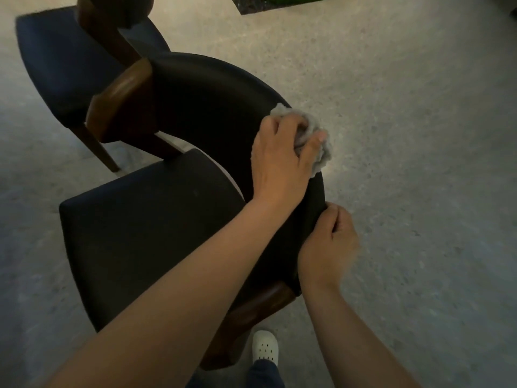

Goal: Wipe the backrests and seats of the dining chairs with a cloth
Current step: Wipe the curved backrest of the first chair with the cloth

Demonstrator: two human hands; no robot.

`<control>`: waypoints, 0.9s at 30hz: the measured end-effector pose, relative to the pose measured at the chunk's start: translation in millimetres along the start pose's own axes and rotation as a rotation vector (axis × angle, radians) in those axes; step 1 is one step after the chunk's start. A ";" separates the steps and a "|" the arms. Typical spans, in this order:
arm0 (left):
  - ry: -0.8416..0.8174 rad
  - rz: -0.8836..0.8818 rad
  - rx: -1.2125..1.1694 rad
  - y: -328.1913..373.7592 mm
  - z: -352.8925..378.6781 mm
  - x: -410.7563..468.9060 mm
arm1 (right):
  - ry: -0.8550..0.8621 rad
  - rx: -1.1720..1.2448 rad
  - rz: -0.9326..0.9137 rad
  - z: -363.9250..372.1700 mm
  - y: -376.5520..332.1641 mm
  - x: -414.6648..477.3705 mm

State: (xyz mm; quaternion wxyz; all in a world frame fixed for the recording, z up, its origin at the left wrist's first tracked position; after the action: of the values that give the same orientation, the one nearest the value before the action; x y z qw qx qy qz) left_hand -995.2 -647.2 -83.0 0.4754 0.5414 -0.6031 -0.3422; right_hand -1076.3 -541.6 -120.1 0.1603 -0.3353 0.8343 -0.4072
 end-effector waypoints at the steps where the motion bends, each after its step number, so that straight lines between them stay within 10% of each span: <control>1: 0.012 0.009 0.022 -1.2 2.9 0.9 | 0.001 -0.002 -0.001 -0.1 0.3 0.2; 15: 0.375 -0.307 -0.210 -47.8 -16.7 -13.1 | -0.004 -0.028 0.026 -1.5 -0.5 0.6; 27: 0.150 -0.121 -0.168 -38.2 -2.9 -22.3 | -0.001 -0.028 0.048 -0.3 2.2 0.3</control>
State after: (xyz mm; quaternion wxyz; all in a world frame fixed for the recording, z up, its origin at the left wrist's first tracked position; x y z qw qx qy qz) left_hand -980.8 -631.9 -122.0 0.5414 0.5590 -0.5014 -0.3780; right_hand -1077.6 -540.7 -121.6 0.1656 -0.3174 0.8478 -0.3913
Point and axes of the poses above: each hand's wrist, its own x-axis towards the middle knuckle, its own z-axis out of the palm, y = z × x, the point moved 3 cm from there along x, towards the middle knuckle, and after that the axes turned 12 degrees about -x, right-handed, at the moved point
